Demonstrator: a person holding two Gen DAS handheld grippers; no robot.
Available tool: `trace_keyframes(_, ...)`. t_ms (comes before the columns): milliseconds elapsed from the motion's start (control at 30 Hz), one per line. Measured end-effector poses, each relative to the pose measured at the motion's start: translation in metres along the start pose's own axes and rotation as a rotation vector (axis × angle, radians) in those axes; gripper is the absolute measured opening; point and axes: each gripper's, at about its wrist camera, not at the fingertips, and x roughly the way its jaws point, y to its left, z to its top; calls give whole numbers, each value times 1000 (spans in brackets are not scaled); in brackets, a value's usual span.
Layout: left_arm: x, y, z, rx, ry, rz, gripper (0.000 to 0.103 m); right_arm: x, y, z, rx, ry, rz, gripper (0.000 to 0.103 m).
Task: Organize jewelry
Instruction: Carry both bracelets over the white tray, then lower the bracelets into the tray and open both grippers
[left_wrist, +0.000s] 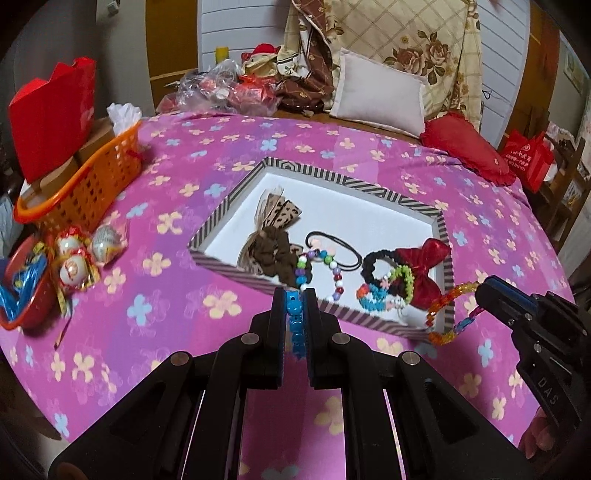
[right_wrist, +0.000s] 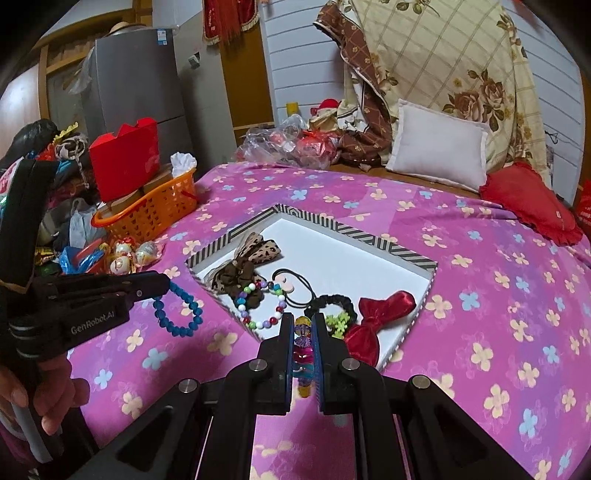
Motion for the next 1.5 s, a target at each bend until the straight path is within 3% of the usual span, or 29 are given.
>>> trace_keyframes(567, 58, -4, 52, -11, -5, 42, 7, 70, -10, 36, 38, 36, 31, 8)
trace_keyframes(1133, 127, 1, 28, -5, 89, 112, 7, 128, -42, -9, 91, 188, -49, 8)
trace_keyframes(1200, 127, 0, 25, -3, 83, 119, 7, 124, -44, -11, 99, 180, -53, 16)
trace_keyframes(1233, 126, 1, 25, -4, 80, 118, 8, 122, -45, -11, 107, 175, -52, 22)
trace_keyframes(1267, 125, 1, 24, -5, 81, 116, 10, 116, -47, -12, 120, 160, -54, 38)
trace_keyframes(1300, 124, 1, 24, -3, 79, 114, 18, 111, -47, -12, 125, 146, -58, 44)
trace_keyframes(1333, 122, 1, 24, -2, 75, 111, 33, 107, -46, -12, 124, 136, -61, 44)
trace_keyframes(1400, 116, 1, 23, -7, 52, 103, 50, 99, -45, -13, 116, 133, -66, 44)
trace_keyframes(1500, 106, 0, 23, -7, 44, 103, 51, 85, -41, -14, 123, 117, -66, 44)
